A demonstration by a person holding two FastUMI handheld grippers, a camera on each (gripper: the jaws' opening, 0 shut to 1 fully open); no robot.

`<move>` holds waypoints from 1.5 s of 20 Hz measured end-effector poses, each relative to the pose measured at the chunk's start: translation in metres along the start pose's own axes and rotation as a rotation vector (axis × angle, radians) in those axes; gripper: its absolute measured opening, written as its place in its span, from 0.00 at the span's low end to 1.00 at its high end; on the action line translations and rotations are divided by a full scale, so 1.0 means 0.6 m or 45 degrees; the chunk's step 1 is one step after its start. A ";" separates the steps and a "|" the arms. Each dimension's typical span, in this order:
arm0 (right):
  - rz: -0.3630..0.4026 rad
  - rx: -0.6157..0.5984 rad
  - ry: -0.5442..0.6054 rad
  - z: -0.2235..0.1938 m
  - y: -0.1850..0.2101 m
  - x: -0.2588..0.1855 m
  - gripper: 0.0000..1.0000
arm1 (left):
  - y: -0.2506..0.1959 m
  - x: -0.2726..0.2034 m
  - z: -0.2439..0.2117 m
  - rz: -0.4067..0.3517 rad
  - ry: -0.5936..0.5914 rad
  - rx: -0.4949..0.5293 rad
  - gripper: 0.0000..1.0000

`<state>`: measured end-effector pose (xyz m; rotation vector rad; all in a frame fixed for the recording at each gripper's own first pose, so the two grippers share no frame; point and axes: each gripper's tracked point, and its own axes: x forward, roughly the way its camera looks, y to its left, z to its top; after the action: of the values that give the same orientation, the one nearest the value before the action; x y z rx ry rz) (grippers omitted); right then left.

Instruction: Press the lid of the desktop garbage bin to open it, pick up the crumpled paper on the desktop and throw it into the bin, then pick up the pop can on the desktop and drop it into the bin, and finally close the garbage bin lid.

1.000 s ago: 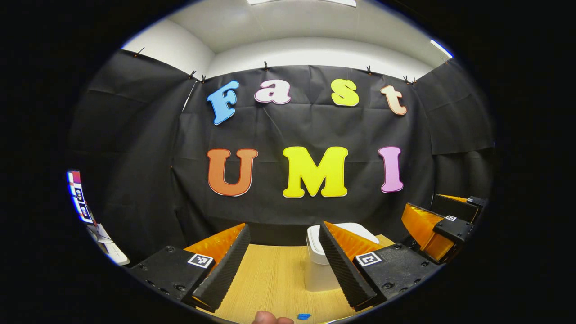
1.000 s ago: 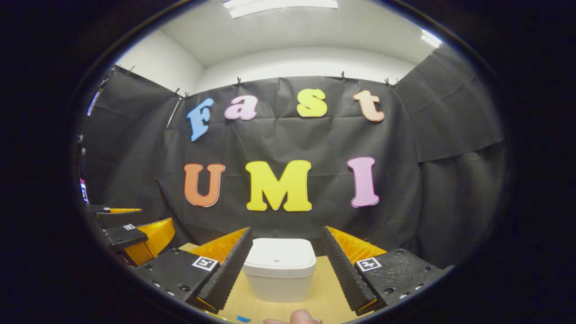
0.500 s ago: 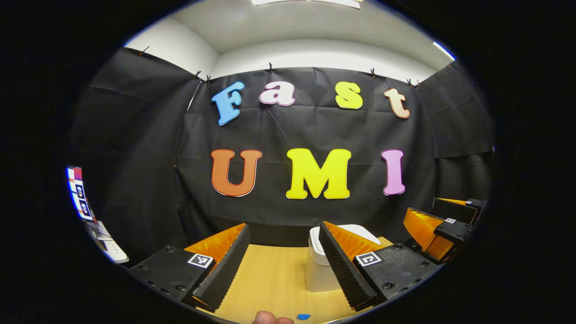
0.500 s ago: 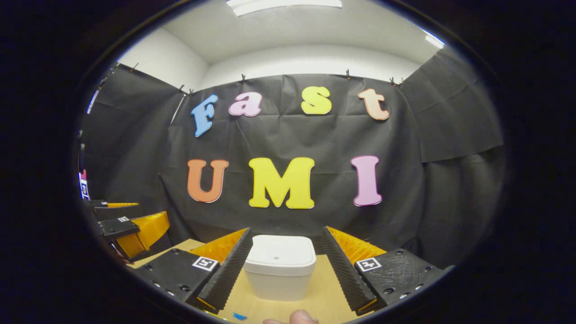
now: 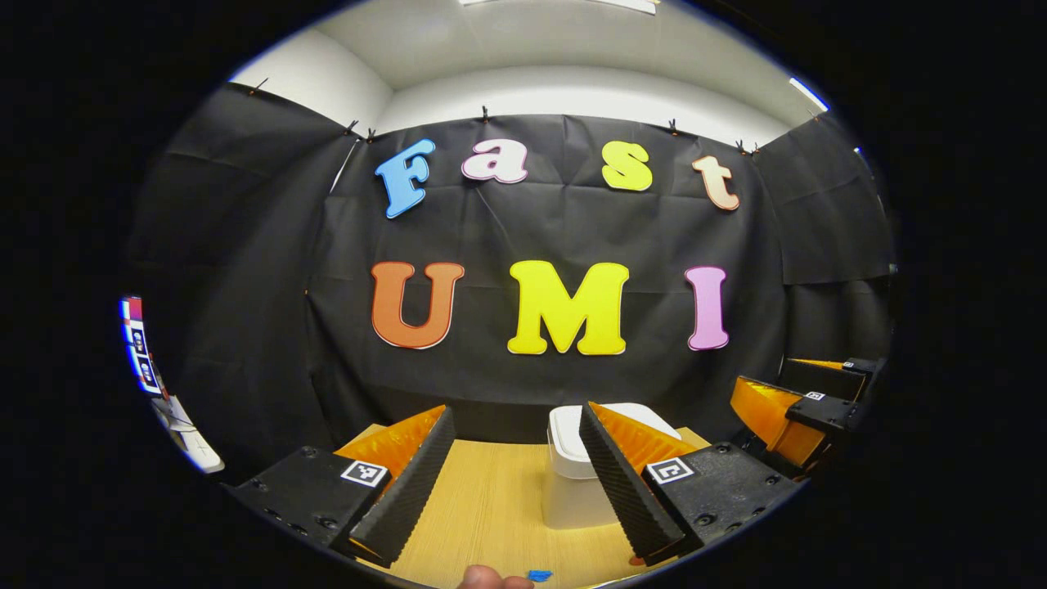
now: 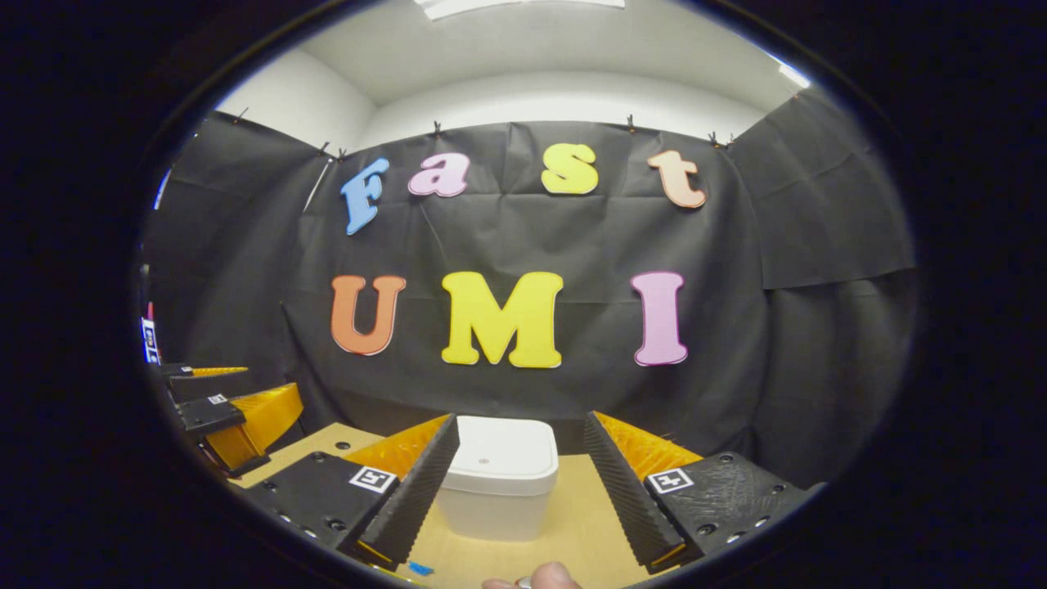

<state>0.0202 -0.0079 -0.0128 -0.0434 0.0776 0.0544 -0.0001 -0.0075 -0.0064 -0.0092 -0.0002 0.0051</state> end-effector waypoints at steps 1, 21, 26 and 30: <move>0.003 -0.004 0.014 -0.008 -0.002 0.004 0.97 | -0.003 0.004 -0.004 -0.004 0.005 0.005 0.99; 0.146 -0.046 0.366 -0.141 0.029 0.240 0.95 | 0.035 0.041 -0.023 0.153 0.033 0.060 0.99; 0.188 -0.089 0.463 -0.182 0.048 0.277 0.50 | 0.037 0.043 -0.022 0.168 0.035 0.070 0.99; 0.152 -0.108 0.518 -0.219 0.050 0.290 0.11 | 0.051 0.043 -0.029 0.191 0.051 0.060 0.99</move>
<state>0.1818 0.0251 -0.1588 -0.1343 0.4845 0.1683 0.0255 0.0233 -0.0243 0.0380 0.0409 0.1551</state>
